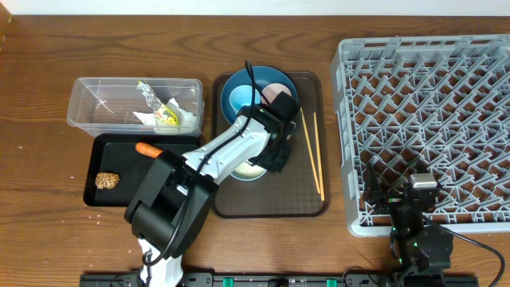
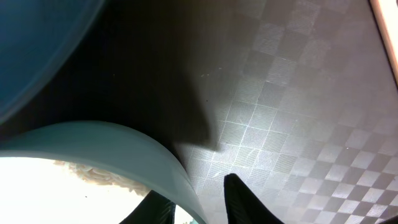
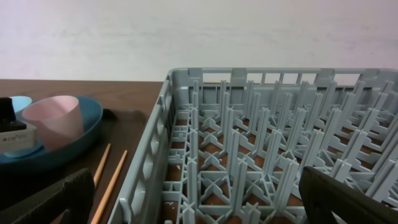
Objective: Sort waste into correct bins and load items into the dishwasher rack
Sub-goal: 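Lower the left gripper and grasp the rim of the rice bowl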
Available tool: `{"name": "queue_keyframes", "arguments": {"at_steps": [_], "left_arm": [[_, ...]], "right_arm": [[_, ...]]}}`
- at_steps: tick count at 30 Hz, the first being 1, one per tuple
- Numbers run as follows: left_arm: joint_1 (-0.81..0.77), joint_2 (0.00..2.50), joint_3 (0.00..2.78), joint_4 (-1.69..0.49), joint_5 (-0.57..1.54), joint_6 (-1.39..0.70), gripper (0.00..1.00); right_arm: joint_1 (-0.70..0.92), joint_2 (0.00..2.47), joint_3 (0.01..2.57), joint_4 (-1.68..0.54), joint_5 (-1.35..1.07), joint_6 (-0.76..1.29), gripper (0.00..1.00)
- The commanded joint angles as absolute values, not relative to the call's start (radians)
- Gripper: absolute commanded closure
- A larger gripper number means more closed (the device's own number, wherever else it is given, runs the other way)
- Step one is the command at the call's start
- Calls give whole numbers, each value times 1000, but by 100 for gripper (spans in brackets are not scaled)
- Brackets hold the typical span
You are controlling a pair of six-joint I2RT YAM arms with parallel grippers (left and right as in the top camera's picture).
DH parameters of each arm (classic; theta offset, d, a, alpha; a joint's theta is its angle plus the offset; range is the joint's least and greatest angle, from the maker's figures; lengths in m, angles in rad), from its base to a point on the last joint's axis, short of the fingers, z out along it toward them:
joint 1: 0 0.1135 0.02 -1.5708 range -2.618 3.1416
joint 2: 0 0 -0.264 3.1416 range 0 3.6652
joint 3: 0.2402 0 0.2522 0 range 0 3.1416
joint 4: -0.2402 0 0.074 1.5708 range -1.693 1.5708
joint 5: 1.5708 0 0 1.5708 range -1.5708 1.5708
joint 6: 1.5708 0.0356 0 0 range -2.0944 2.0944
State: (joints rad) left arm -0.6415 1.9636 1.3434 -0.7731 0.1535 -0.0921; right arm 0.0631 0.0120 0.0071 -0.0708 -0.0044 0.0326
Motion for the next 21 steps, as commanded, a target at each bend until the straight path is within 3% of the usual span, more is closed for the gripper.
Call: {"name": "queue_keyframes", "arguments": {"at_steps": [1,5,8,21], "left_arm": [[-638,1981,1345,-772,146,-83,74],[-638,1980,1345,-773,146,-83,80],[-638,1980,1346,-773,146,-83,94],[-638,1977,1349,-798,97,-83,94]], "right_arm": [[36,8,6,-75,-5,21,1],[36,7,6,-75,-5,21,1],[36,7,6,-75,-5,21,1],[36,8,6,-75,-5,21,1]]}}
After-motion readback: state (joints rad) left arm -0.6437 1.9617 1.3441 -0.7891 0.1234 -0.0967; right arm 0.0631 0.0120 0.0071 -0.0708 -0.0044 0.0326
